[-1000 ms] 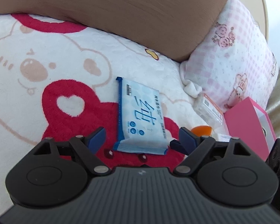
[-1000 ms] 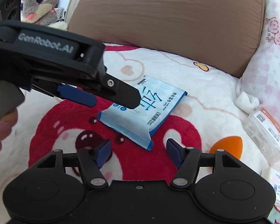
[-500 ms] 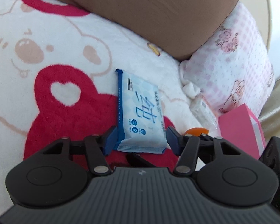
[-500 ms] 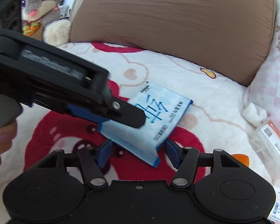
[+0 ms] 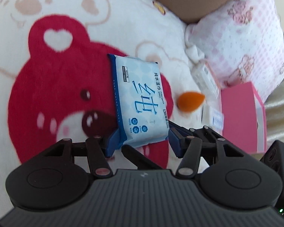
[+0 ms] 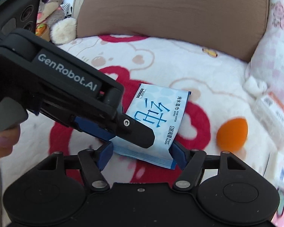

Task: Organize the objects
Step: 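Lower the left tool onto the blue wet-wipes pack and close its fingers, then lift the wet-wipes pack with the left tool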

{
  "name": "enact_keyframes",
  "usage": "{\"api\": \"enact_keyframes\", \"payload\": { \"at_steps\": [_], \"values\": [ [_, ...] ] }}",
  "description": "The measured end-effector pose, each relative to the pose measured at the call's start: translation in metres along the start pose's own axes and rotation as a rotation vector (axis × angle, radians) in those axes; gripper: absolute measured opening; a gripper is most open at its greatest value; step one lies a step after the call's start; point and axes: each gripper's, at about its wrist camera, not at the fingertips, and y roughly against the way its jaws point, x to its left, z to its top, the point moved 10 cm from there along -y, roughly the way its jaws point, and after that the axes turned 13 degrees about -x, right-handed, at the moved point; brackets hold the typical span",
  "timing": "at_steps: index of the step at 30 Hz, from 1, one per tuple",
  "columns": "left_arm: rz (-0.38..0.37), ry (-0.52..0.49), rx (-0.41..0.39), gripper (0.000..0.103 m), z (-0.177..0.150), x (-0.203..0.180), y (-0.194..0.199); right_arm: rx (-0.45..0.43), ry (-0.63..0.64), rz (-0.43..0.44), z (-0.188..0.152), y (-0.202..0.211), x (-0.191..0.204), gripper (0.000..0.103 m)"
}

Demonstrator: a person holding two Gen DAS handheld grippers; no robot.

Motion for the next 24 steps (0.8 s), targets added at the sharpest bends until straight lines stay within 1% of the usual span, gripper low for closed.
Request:
{"api": "enact_keyframes", "payload": {
  "at_steps": [2, 4, 6, 8, 9, 10, 11, 12, 13, 14, 16, 17, 18, 19, 20, 22, 24],
  "values": [
    [-0.007, 0.016, 0.042, 0.055, -0.008, -0.004, 0.000, 0.022, -0.057, 0.013, -0.003, 0.004, -0.001, 0.082],
    [-0.009, 0.017, 0.052, 0.055, -0.012, -0.006, 0.000, 0.043, -0.105, 0.012, -0.005, 0.006, -0.003, 0.082],
    [-0.014, 0.032, 0.056, 0.055, -0.012, -0.005, 0.000, 0.058, -0.114, 0.011, -0.005, 0.005, 0.000, 0.082],
    [-0.017, 0.043, 0.053, 0.055, -0.010, -0.002, 0.000, 0.069, -0.115, 0.015, -0.004, -0.004, 0.001, 0.085],
    [-0.014, 0.045, 0.037, 0.055, -0.007, -0.001, 0.001, 0.073, -0.117, 0.013, -0.006, -0.004, -0.004, 0.085],
    [-0.002, 0.042, 0.013, 0.055, -0.003, 0.000, 0.000, 0.072, -0.118, 0.008, -0.008, 0.005, -0.018, 0.086],
    [0.020, 0.030, -0.015, 0.055, 0.001, 0.002, 0.002, 0.066, -0.119, 0.003, -0.008, -0.001, -0.018, 0.086],
    [0.037, 0.006, -0.042, 0.055, 0.006, 0.002, 0.002, 0.057, -0.121, -0.005, 0.001, -0.005, -0.021, 0.086],
    [0.052, -0.025, -0.066, 0.055, 0.010, 0.003, 0.003, 0.052, -0.129, -0.017, 0.003, -0.006, -0.024, 0.087],
    [0.066, -0.041, -0.080, 0.055, 0.012, 0.004, 0.003, 0.055, -0.143, -0.020, 0.003, -0.005, -0.022, 0.087],
    [0.060, -0.033, -0.090, 0.055, 0.014, 0.008, 0.000, 0.057, -0.175, -0.004, 0.001, 0.003, -0.029, 0.086],
    [0.050, -0.026, -0.094, 0.053, 0.014, 0.009, -0.002, 0.055, -0.182, 0.007, 0.001, 0.001, -0.027, 0.086],
    [0.056, -0.037, -0.098, 0.050, 0.013, 0.011, -0.004, 0.052, -0.200, 0.030, 0.000, -0.003, -0.025, 0.086],
    [0.080, -0.061, -0.099, 0.042, 0.012, 0.013, -0.005, 0.048, -0.239, 0.063, 0.001, 0.000, -0.023, 0.086],
    [0.093, -0.075, -0.103, 0.042, 0.011, 0.014, -0.007, 0.044, -0.278, 0.077, 0.002, 0.002, -0.023, 0.086],
    [0.084, -0.061, -0.107, 0.039, 0.010, 0.015, -0.008, 0.044, -0.308, 0.074, 0.002, 0.002, -0.025, 0.084],
    [0.074, -0.067, -0.104, 0.037, 0.010, 0.014, -0.009, 0.051, -0.288, 0.056, 0.000, -0.001, -0.025, 0.081]
  ]
}}
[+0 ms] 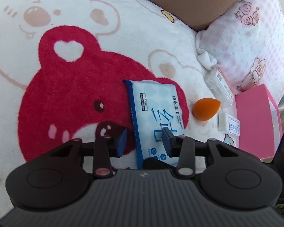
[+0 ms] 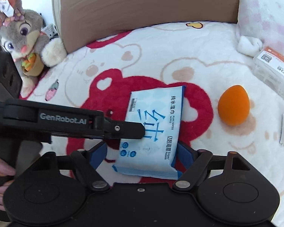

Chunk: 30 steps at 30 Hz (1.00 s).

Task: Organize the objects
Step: 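Lift the wet-wipes pack with the left tool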

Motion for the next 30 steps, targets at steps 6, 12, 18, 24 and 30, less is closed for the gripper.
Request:
{"api": "enact_keyframes", "payload": {
  "at_steps": [6, 12, 18, 24, 30],
  "values": [
    [0.002, -0.040, -0.004, 0.035, -0.001, -0.003, -0.002, 0.022, 0.091, -0.052, -0.008, -0.005, 0.008, 0.079],
    [-0.007, -0.039, 0.002, 0.032, -0.004, -0.005, -0.005, 0.018, 0.161, -0.088, -0.012, -0.010, 0.012, 0.079],
    [0.004, -0.011, 0.015, 0.032, -0.005, -0.004, -0.002, 0.006, 0.257, -0.079, -0.012, -0.005, 0.019, 0.072],
    [0.036, -0.022, 0.018, 0.032, -0.010, -0.013, 0.005, -0.009, 0.255, -0.074, -0.011, 0.002, 0.018, 0.066],
    [0.029, -0.002, 0.039, 0.032, -0.012, -0.018, 0.013, -0.001, 0.224, -0.060, -0.011, 0.013, 0.020, 0.066]
  ]
}}
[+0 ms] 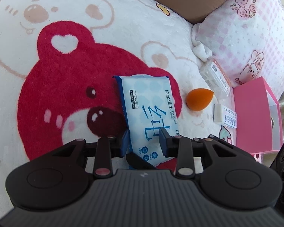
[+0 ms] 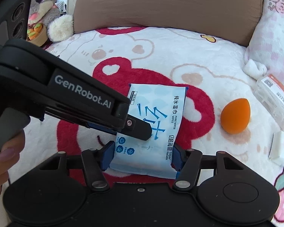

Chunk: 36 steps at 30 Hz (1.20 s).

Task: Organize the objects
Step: 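Lift the wet-wipes pack with the left tool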

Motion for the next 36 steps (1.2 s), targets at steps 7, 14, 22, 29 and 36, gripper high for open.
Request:
{"api": "enact_keyframes", "payload": {
  "at_steps": [7, 14, 22, 29, 36],
  "values": [
    [0.012, -0.036, 0.025, 0.032, -0.008, -0.013, 0.011, 0.025, -0.048, 0.018, -0.001, 0.012, 0.007, 0.066],
    [-0.010, -0.074, -0.004, 0.034, -0.016, -0.038, 0.035, 0.011, -0.032, 0.020, 0.000, 0.036, 0.013, 0.066],
    [-0.003, -0.140, 0.021, 0.035, -0.033, -0.060, 0.057, 0.037, 0.002, -0.010, -0.003, 0.069, 0.025, 0.066],
    [-0.060, -0.109, 0.045, 0.036, -0.039, -0.065, 0.080, 0.059, -0.009, 0.019, -0.001, 0.091, 0.031, 0.066],
    [-0.113, -0.135, 0.058, 0.036, -0.044, -0.093, 0.100, 0.033, -0.012, 0.035, 0.007, 0.127, 0.030, 0.066]
  ]
}}
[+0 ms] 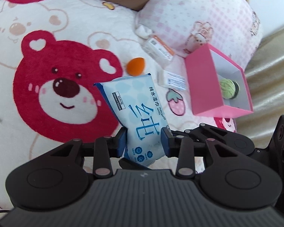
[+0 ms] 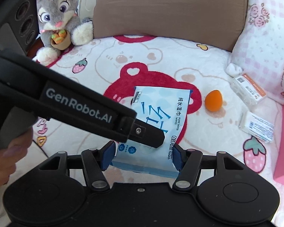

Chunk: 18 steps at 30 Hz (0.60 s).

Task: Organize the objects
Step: 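Lift the wet-wipes pack with the left tool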

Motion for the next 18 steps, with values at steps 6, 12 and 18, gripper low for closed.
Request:
{"api": "enact_keyframes", "payload": {
  "at_steps": [6, 12, 18],
  "values": [
    [0.011, -0.045, -0.010, 0.037, -0.011, -0.021, 0.006, 0.018, -0.063, 0.008, -0.003, 0.018, -0.006, 0.066],
    [-0.019, -0.021, 0.020, 0.037, -0.015, -0.035, 0.014, 0.031, -0.089, 0.024, -0.008, 0.036, -0.012, 0.067],
    [-0.035, -0.018, 0.041, 0.037, -0.018, -0.048, 0.020, 0.046, -0.115, 0.039, -0.007, 0.052, -0.014, 0.067]
  ]
}}
